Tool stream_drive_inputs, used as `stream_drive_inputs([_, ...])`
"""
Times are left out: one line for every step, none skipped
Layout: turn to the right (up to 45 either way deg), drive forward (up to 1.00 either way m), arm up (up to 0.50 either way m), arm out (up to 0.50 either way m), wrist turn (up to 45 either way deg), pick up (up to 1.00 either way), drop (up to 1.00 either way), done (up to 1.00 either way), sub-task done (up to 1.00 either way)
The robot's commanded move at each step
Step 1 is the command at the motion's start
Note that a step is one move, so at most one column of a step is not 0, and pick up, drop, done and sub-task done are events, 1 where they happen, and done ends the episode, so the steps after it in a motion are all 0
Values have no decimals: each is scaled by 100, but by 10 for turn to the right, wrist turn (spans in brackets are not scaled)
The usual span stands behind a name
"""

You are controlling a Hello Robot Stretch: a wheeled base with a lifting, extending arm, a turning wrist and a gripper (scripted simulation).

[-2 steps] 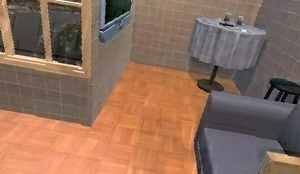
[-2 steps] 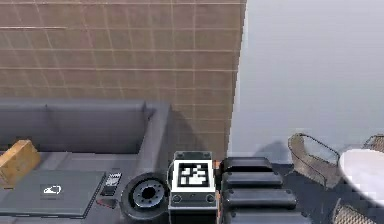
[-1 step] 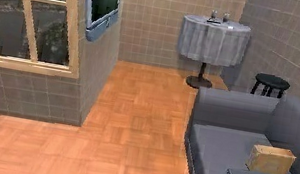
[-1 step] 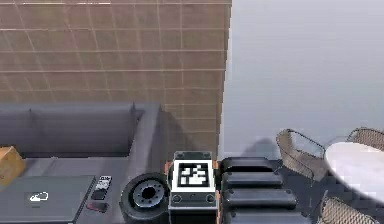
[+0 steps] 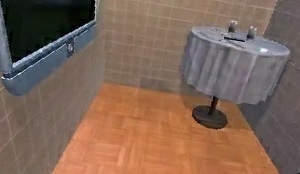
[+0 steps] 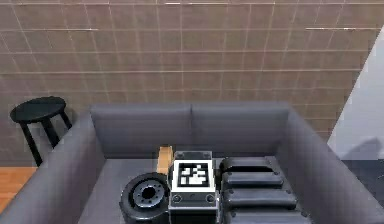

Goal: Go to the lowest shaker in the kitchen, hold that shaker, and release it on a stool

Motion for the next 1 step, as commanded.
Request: stream_drive_inputs([0,75,0,0,0,0,0,0,0])
